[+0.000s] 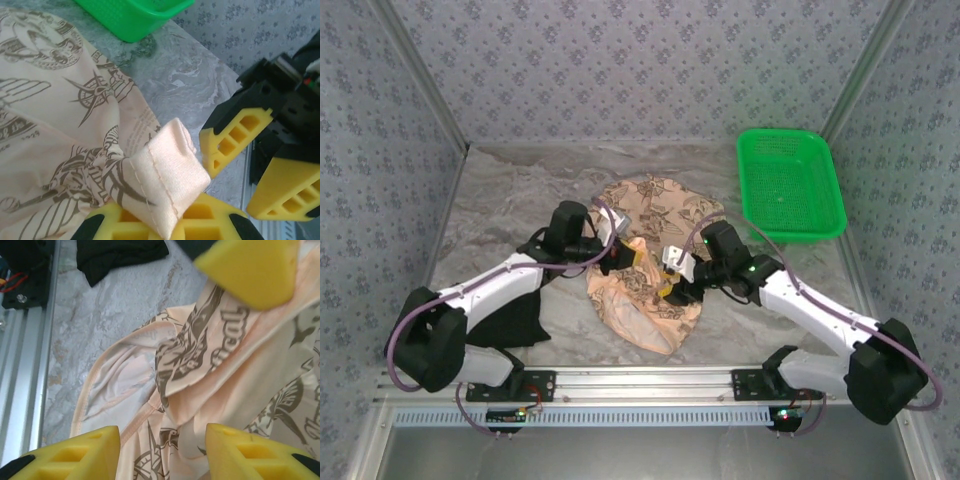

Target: Fold the inside-out t-shirt

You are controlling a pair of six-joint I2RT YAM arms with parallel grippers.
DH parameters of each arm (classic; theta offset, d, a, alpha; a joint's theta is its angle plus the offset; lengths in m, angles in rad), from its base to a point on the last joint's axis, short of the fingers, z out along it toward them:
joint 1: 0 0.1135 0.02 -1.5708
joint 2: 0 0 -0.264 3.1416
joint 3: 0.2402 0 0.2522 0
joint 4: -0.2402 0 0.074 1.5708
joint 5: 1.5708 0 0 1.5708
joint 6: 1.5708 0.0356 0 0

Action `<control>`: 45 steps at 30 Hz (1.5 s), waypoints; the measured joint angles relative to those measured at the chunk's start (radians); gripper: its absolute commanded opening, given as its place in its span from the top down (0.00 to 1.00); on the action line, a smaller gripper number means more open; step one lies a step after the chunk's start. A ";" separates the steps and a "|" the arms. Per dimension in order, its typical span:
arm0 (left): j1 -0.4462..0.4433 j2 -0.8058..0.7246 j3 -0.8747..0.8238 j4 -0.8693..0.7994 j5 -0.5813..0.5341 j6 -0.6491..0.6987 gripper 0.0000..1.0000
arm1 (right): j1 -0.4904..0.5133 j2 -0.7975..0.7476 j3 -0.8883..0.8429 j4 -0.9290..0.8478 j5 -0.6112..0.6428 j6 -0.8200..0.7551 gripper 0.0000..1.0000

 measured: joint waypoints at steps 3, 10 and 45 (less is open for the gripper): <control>0.031 0.000 0.009 -0.017 0.007 -0.039 0.94 | 0.025 0.052 -0.002 0.058 0.046 0.016 0.49; 0.039 0.028 0.009 -0.002 0.019 -0.122 0.94 | 0.081 0.180 -0.002 0.191 0.086 0.082 0.54; 0.031 0.087 0.009 0.063 0.045 -0.256 0.91 | 0.221 0.052 -0.155 0.371 0.428 -0.192 0.93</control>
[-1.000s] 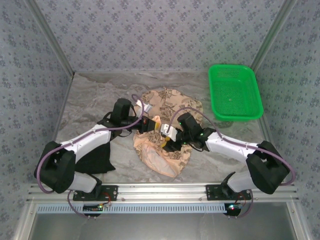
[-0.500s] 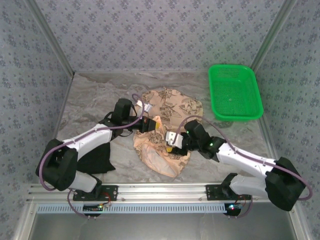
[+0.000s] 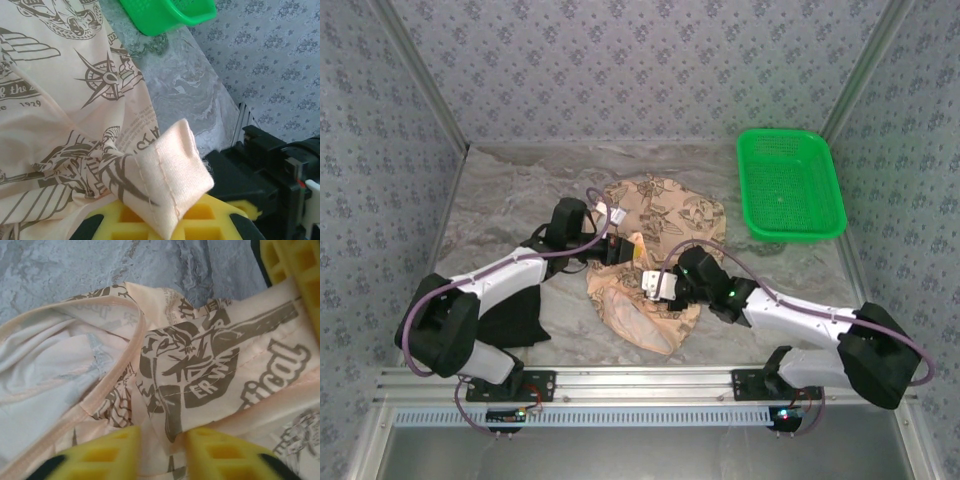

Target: Fold the inside-out t-shirt

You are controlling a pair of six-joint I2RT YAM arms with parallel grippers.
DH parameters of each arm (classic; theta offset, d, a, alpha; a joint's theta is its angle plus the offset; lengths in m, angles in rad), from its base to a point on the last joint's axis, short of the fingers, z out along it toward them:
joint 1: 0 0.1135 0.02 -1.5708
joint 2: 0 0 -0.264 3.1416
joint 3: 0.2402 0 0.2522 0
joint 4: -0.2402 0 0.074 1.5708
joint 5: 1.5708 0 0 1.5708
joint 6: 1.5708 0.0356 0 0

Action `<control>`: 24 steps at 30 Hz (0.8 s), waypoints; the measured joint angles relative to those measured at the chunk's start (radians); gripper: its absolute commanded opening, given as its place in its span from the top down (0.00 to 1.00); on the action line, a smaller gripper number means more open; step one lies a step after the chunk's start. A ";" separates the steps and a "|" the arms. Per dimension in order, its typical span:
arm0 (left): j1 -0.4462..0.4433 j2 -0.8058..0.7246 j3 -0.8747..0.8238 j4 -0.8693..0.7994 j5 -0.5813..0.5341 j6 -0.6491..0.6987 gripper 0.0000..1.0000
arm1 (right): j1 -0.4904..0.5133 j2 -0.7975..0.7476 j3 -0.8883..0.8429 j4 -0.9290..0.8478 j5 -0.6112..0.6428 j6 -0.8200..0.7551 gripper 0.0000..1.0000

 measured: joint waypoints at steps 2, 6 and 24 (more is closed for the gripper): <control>0.000 0.009 0.000 0.005 0.003 0.000 0.82 | 0.000 0.010 0.000 0.014 -0.009 -0.002 1.00; 0.001 0.037 0.000 0.012 -0.008 0.008 0.55 | -0.001 0.012 0.000 0.032 -0.062 -0.009 1.00; -0.128 -0.209 0.054 -0.192 -0.283 0.505 0.02 | -0.557 -0.045 0.388 -0.465 0.073 0.946 0.00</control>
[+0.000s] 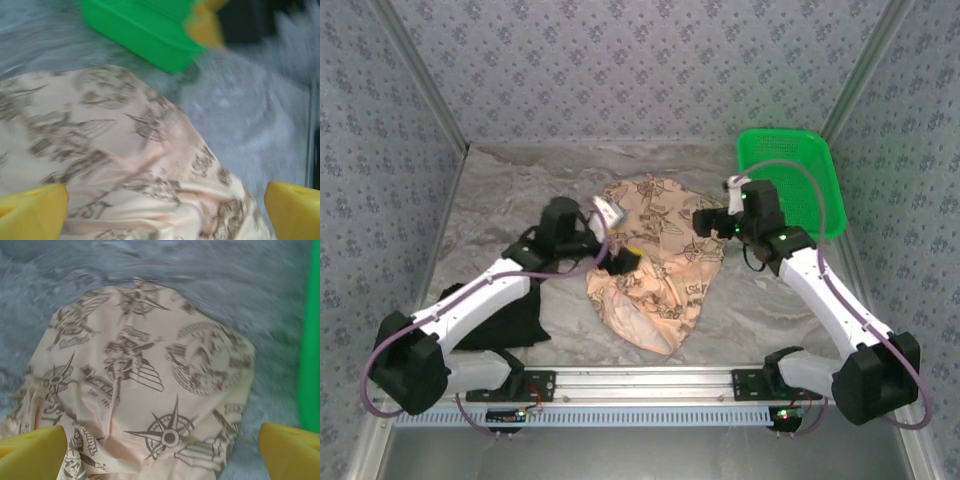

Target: Fold the inside-out t-shirt

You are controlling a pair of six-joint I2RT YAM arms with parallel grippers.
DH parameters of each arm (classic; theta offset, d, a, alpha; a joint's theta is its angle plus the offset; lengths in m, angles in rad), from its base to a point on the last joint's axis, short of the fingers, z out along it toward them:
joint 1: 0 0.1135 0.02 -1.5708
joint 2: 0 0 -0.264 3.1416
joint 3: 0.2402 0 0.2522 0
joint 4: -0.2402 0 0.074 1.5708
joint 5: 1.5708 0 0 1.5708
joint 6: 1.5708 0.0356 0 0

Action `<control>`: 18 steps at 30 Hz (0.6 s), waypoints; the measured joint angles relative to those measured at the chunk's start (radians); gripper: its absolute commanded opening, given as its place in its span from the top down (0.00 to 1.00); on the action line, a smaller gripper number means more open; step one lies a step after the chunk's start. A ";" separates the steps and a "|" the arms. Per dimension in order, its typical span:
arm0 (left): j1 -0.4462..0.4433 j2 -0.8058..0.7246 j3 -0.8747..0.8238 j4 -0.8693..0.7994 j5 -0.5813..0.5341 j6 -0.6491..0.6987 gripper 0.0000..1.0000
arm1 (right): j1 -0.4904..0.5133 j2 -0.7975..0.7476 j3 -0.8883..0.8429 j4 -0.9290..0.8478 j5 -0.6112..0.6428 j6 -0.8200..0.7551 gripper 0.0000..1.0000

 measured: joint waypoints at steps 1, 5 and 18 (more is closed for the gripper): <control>-0.060 0.021 0.011 -0.032 0.008 0.070 0.04 | -0.043 0.004 -0.002 -0.026 -0.019 0.050 0.00; -0.215 0.107 0.002 -0.155 0.057 0.382 0.11 | -0.181 0.012 -0.039 -0.080 -0.105 0.193 0.01; -0.438 0.468 0.169 -0.332 -0.116 0.814 0.29 | -0.240 -0.081 -0.071 -0.163 -0.174 0.232 0.00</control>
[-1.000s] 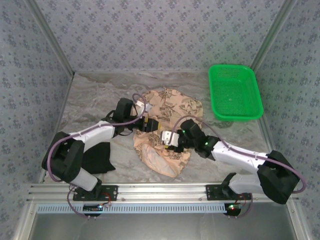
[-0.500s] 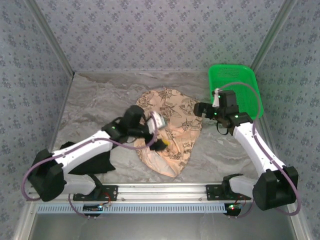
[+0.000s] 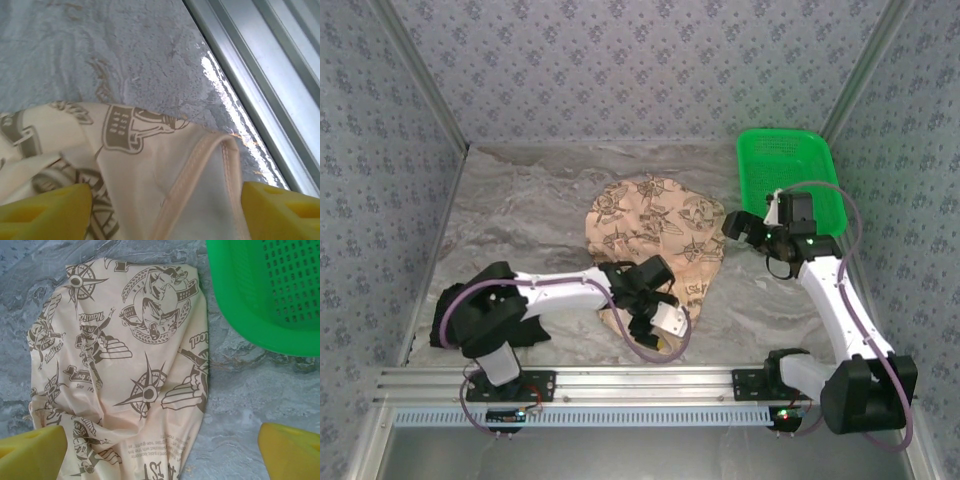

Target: Fold the inside-out t-shirt

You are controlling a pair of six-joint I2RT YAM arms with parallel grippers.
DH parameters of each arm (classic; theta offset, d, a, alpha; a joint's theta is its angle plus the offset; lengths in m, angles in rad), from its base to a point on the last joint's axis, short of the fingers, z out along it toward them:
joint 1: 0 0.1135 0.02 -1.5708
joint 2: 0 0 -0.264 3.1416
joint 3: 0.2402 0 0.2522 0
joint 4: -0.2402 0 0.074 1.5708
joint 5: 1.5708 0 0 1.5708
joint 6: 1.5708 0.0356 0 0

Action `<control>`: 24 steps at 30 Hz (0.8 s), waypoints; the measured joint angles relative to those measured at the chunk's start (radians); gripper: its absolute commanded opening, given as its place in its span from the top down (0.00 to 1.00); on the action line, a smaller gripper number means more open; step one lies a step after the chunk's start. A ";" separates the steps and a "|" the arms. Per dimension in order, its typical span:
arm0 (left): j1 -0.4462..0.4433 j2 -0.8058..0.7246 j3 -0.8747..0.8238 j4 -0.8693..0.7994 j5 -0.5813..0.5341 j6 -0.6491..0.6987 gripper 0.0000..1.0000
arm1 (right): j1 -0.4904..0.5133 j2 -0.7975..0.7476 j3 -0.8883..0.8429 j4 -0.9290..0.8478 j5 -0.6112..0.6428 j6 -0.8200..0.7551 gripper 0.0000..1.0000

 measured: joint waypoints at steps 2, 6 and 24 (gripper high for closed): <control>-0.019 0.035 0.006 -0.001 -0.032 0.019 0.36 | -0.022 -0.020 -0.014 -0.010 -0.009 -0.001 0.00; -0.046 0.071 0.008 -0.002 -0.088 0.035 0.44 | -0.063 -0.045 -0.038 -0.019 -0.027 -0.008 0.00; -0.004 0.185 0.335 -0.044 -0.126 -0.155 1.00 | -0.119 -0.050 -0.105 -0.014 -0.106 0.013 0.07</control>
